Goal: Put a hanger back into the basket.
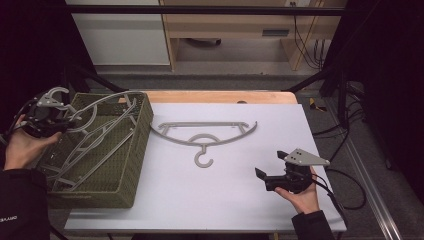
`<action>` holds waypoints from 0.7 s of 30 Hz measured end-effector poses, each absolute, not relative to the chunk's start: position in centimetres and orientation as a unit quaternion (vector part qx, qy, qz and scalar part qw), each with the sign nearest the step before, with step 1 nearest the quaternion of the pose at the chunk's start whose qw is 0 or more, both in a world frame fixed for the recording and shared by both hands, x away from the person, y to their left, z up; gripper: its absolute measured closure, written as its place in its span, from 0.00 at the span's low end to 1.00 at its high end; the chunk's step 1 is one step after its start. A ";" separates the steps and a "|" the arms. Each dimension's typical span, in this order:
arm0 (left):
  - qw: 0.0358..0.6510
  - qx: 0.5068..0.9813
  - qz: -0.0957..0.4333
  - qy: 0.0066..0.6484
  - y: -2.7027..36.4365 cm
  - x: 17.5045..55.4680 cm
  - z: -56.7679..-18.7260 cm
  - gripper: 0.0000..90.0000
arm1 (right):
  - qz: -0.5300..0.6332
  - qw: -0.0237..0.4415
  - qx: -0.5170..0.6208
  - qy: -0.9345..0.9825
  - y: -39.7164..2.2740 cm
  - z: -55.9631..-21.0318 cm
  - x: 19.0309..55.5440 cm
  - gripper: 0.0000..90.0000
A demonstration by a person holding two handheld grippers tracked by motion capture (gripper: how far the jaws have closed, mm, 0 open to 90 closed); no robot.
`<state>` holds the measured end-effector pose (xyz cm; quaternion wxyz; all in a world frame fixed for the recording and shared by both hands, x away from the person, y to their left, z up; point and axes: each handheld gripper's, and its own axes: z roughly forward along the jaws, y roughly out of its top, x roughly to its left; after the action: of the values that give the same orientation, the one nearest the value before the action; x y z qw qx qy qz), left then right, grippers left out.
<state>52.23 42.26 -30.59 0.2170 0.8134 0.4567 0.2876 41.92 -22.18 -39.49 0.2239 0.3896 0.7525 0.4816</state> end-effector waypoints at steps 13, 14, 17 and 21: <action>0.207 0.823 0.264 0.459 42.2 52.8 -33.6 0.92 | 0.481 0.220 0.389 0.754 -22.1 -39.5 41.9 0.06; 0.206 0.824 0.263 0.458 42.1 52.8 -33.9 0.92 | 0.481 0.222 0.389 0.754 -22.1 -39.5 41.9 0.06; 0.208 0.825 0.255 0.460 41.9 53.0 -34.7 0.92 | 0.482 0.223 0.390 0.752 -22.2 -39.5 41.9 0.06; 0.212 0.822 0.240 0.471 42.1 53.2 -35.9 0.91 | 0.481 0.222 0.391 0.753 -22.1 -39.5 41.9 0.06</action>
<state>53.16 42.06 -35.94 0.2118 0.8219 0.4711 0.2403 41.89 -22.14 -39.46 0.2216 0.3905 0.7528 0.4814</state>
